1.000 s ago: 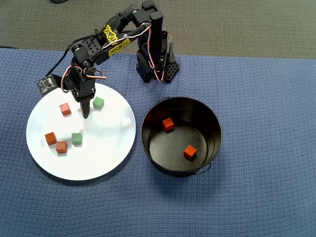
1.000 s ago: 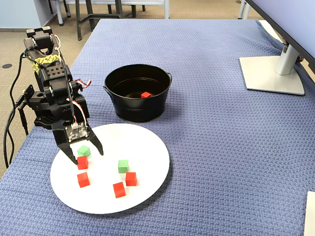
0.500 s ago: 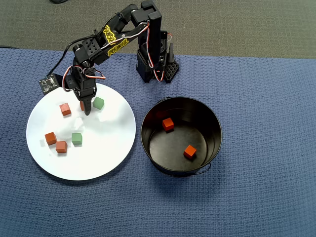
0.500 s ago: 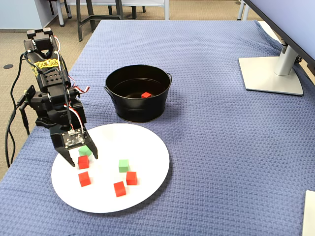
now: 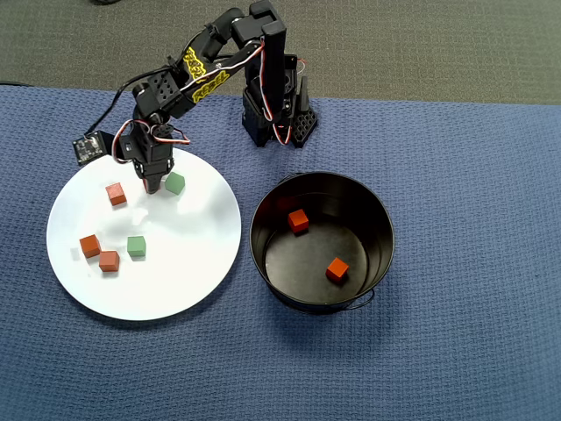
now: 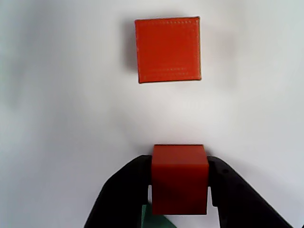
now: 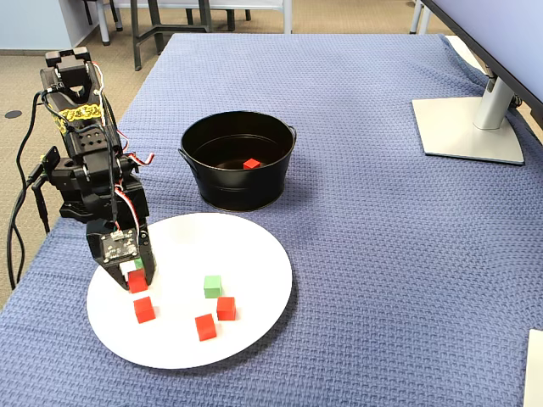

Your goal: Pick up the red cubes from the white plate and place them in the black recipient

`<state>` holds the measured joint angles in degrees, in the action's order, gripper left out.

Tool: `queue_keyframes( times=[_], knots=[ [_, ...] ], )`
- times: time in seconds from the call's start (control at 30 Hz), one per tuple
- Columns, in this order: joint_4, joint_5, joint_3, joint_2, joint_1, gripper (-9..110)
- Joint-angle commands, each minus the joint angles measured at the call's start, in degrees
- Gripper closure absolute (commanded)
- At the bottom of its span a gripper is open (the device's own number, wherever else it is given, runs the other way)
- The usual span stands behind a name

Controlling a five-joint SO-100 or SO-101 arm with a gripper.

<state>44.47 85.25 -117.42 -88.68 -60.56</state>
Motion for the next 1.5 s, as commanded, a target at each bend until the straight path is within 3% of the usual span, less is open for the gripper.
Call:
queue_keyframes(
  times=[0.0,0.23,0.43,0.67,0.83,0.9,0.93,1.0,1.13,1.47],
  knots=[
    [-1.1,-4.7,2.0,-1.1,0.4,101],
    [20.6,-20.0,24.7,-2.5,8.6,101],
    [30.6,-36.9,41.0,-5.4,21.1,102],
    [35.4,-51.7,40.8,-13.5,42.2,102],
    [37.4,-57.9,31.2,-20.3,57.4,102],
    [40.3,-53.9,25.9,-22.8,63.0,86],
    [41.2,-51.1,23.4,-24.0,64.3,66],
    [40.1,-49.3,24.2,-24.5,60.0,57],
    [37.7,-46.3,32.0,-18.8,43.7,66],
    [27.1,-24.1,23.6,-13.7,17.3,73]
  ],
)
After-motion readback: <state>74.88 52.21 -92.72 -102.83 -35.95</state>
